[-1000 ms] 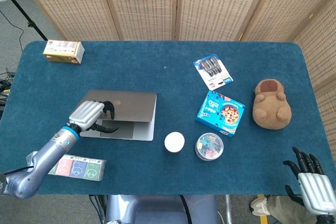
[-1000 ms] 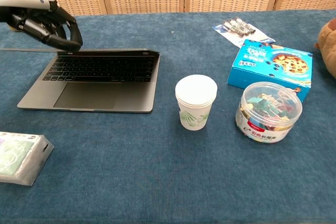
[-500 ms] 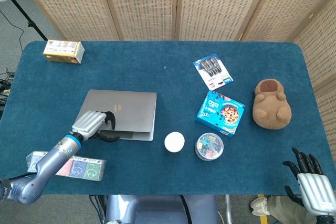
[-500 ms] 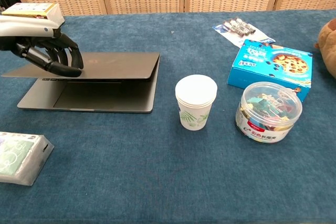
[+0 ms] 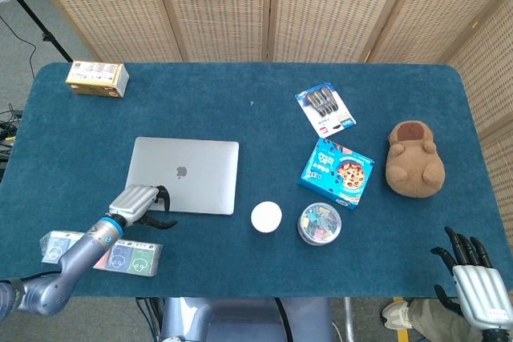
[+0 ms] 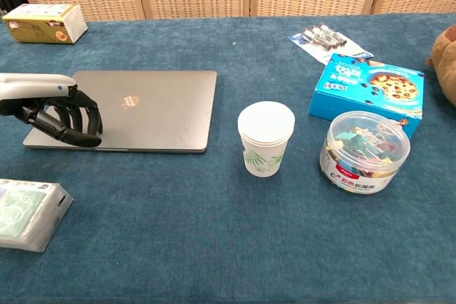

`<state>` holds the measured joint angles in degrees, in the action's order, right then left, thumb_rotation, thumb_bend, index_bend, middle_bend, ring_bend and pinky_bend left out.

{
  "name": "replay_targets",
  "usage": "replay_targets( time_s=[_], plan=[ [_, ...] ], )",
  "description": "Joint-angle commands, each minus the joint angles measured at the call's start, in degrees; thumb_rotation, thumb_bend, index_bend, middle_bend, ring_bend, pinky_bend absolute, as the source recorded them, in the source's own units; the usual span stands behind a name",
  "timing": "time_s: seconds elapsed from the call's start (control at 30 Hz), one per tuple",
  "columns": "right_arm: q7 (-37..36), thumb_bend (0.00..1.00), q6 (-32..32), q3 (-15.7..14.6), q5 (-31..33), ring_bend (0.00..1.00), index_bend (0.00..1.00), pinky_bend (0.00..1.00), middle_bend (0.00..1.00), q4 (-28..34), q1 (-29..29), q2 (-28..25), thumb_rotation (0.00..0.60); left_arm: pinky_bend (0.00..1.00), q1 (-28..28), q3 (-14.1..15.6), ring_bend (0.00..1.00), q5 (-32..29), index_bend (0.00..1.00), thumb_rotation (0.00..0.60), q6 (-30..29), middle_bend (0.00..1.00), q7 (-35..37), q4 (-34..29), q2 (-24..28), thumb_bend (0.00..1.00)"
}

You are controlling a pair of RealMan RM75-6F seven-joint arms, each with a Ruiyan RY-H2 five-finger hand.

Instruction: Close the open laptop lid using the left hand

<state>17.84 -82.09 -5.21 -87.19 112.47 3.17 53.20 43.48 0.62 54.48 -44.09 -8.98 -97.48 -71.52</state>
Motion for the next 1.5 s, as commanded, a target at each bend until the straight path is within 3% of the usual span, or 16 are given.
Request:
replay_targets(
  time_s=[0.03,0.3,0.5,0.67,0.83,1.07,1.27,1.5],
  plan=[
    [0.16,0.35,0.15,0.07,0.20,0.00,0.27,0.00,0.00,-0.03,-0.08,0.08,0.600,0.35,-0.38,0.10,0.37,0.46,0.51,0.284,0.05,0.35,0.21,0.59,-0.33,0.19],
    [0.60,0.35,0.66,0.18,0.68,0.00,0.26,0.00,0.00,-0.13,-0.33,0.38,0.600,0.35,-0.97,-2.26,0.37,4.38,0.51,0.279,-2.23,0.35,1.92,-1.58,2.09,0.19],
    [0.68,0.35,1.05,0.03,0.39,0.00,0.26,0.00,0.00,-0.11,-0.53,0.48,0.600,0.35,-2.08,-4.84,0.34,12.03,0.50,0.270,-9.70,0.35,0.34,-4.17,5.64,0.19],
    [0.65,0.35,2.10,0.11,0.08,0.00,0.26,0.00,0.00,-0.10,-1.27,0.71,0.600,0.31,-5.13,-5.84,0.27,15.99,0.40,0.272,-18.20,0.26,-2.82,-5.69,9.58,0.19],
    [0.26,0.35,3.95,0.66,0.50,0.00,0.26,0.00,0.00,-0.36,-2.67,1.06,0.600,0.22,-13.52,-3.25,0.17,20.10,0.33,0.298,-29.37,0.18,-1.66,-9.02,13.73,0.16],
    [0.90,0.35,6.36,1.49,1.58,0.00,0.26,0.00,0.00,-0.54,-4.58,2.12,0.600,0.20,-27.45,2.46,0.14,25.41,0.31,0.313,-43.57,0.16,6.60,-9.41,14.78,0.15],
    [2.30,0.35,7.12,1.93,2.62,0.00,0.26,0.00,0.00,-0.73,-5.35,3.13,0.600,0.19,-34.96,5.86,0.14,28.69,0.31,0.324,-49.64,0.16,11.40,-6.17,12.54,0.15],
    [3.33,0.35,6.96,2.19,3.29,0.00,0.26,0.00,0.00,-0.87,-5.63,3.89,0.600,0.19,-40.66,6.47,0.14,30.67,0.33,0.335,-55.13,0.16,13.29,-0.95,9.35,0.15]
  ],
)
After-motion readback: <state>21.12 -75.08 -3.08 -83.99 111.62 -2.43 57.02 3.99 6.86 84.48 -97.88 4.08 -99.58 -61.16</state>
